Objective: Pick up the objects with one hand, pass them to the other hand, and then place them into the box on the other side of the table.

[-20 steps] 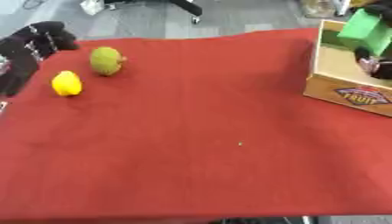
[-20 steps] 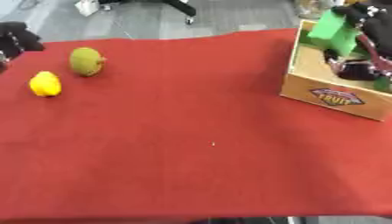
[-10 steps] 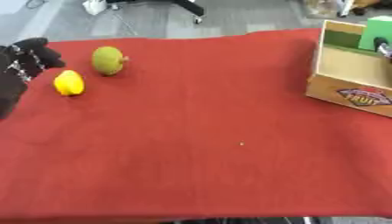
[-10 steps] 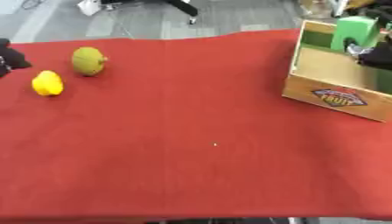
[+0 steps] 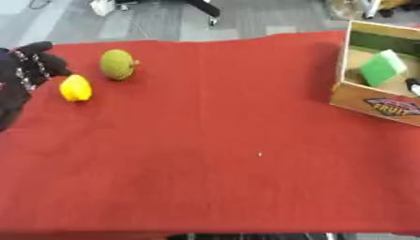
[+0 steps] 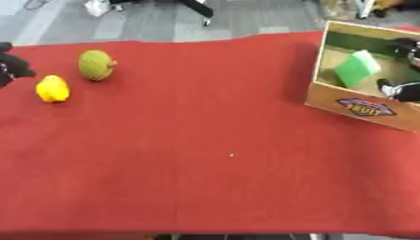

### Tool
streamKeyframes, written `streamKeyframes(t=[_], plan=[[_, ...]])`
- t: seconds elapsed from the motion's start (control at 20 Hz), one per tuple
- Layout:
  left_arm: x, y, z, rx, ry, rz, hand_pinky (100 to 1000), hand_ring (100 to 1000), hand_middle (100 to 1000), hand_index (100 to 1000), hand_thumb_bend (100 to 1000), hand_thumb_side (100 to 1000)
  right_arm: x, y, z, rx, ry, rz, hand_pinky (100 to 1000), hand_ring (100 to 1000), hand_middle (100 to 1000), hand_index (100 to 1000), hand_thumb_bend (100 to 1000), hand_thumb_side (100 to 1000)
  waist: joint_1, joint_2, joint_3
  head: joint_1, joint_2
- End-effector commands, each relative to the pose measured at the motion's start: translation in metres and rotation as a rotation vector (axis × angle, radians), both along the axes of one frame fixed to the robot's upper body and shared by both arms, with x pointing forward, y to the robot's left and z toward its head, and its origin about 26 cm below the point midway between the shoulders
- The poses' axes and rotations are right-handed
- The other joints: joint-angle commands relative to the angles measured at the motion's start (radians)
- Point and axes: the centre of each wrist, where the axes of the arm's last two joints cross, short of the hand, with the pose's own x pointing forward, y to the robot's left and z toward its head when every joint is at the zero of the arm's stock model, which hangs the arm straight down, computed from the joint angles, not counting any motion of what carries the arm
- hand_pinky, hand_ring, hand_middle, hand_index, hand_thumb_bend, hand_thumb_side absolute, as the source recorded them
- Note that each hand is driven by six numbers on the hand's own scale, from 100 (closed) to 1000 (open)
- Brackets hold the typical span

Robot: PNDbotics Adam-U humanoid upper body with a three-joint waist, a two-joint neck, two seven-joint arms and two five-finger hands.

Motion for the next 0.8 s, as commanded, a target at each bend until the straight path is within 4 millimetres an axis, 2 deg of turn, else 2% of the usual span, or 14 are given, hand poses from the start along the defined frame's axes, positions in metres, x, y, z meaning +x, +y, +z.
streamKeyframes(t=[0.05, 0.15, 0.2, 0.25, 0.35, 0.4, 0.5, 0.65, 0.75, 0.8], plan=[[0.0, 0.012, 0.016, 0.038, -0.046, 0.032, 852, 717, 697, 928, 239, 844, -0.009, -0.001, 0.035, 0.005, -0.174, 0.03, 929, 980, 945, 1000, 287, 252, 0.0, -0.026, -0.003, 0.008, -0.002], [0.001, 0.021, 0.024, 0.067, -0.078, 0.077, 846, 717, 697, 927, 210, 848, -0.016, 0.014, 0.048, 0.061, -0.319, 0.072, 909, 944, 874, 993, 245, 206, 0.0, -0.025, -0.006, 0.018, -0.002], [0.002, 0.028, 0.028, 0.094, -0.097, 0.116, 844, 717, 699, 928, 200, 861, -0.022, 0.024, 0.055, 0.093, -0.401, 0.099, 894, 918, 834, 982, 211, 241, 0.0, -0.025, -0.009, 0.024, -0.002], [0.003, 0.035, 0.033, 0.129, -0.114, 0.165, 840, 718, 700, 927, 175, 872, -0.028, 0.035, 0.06, 0.123, -0.48, 0.132, 887, 896, 803, 974, 233, 114, 0.0, -0.024, -0.013, 0.032, -0.002], [0.004, 0.051, 0.045, 0.21, -0.156, 0.279, 834, 719, 701, 921, 117, 865, -0.042, 0.06, 0.067, 0.171, -0.605, 0.207, 876, 868, 771, 964, 235, 100, 0.0, -0.023, -0.02, 0.048, -0.002], [0.005, 0.059, 0.051, 0.26, -0.183, 0.344, 830, 718, 702, 920, 127, 825, -0.051, 0.074, 0.069, 0.191, -0.657, 0.251, 874, 857, 763, 960, 249, 100, 0.001, -0.023, -0.024, 0.058, -0.002], [0.008, 0.074, 0.061, 0.387, -0.227, 0.467, 826, 725, 713, 922, 190, 747, -0.067, 0.1, 0.07, 0.217, -0.733, 0.338, 872, 832, 749, 952, 294, 100, 0.003, -0.022, -0.033, 0.078, -0.002], [0.016, 0.093, 0.075, 0.639, -0.291, 0.605, 819, 738, 730, 919, 395, 642, -0.088, 0.131, 0.065, 0.234, -0.793, 0.427, 866, 819, 722, 945, 282, 100, 0.009, -0.021, -0.045, 0.1, -0.002], [0.022, 0.103, 0.079, 0.802, -0.317, 0.676, 813, 740, 733, 911, 482, 627, -0.097, 0.144, 0.063, 0.251, -0.813, 0.461, 865, 818, 714, 942, 274, 100, 0.012, -0.022, -0.052, 0.111, -0.002], [0.026, 0.108, 0.078, 0.873, -0.32, 0.705, 813, 740, 732, 911, 485, 627, -0.1, 0.149, 0.062, 0.261, -0.819, 0.474, 864, 818, 713, 942, 272, 100, 0.012, -0.022, -0.056, 0.116, -0.002]])
